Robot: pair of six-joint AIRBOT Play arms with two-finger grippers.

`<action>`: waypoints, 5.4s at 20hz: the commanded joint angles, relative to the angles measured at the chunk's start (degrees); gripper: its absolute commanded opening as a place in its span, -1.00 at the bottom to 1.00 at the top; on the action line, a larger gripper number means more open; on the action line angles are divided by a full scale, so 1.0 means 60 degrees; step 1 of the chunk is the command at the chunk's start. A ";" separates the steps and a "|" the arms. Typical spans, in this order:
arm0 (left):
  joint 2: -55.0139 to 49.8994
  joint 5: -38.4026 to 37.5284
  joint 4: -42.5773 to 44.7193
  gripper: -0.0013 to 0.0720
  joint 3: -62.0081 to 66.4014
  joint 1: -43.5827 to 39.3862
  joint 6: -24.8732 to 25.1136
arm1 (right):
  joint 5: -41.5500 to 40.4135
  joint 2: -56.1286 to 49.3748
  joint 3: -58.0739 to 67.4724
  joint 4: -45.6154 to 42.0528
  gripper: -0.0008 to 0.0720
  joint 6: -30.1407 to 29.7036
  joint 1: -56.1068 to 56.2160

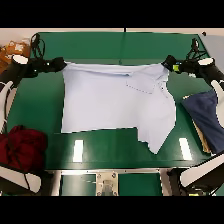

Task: Fold the shirts.

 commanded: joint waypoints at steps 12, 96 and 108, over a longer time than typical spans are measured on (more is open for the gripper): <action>-0.0106 -0.1912 0.3075 -0.92 -0.0994 -0.0015 -0.1552 | 0.2637 -0.0044 -0.0776 -0.2805 -0.94 0.0550 -0.0699; 0.1792 -0.1960 0.6477 -0.92 -0.1985 -0.2353 -0.5501 | 0.1730 0.4182 -0.4182 -0.3512 -0.94 0.4747 0.0098; -0.0390 -0.2204 0.6167 0.80 0.0780 -0.1778 -0.5082 | 0.3319 0.0929 -0.0922 -0.3475 0.52 0.3089 -0.0670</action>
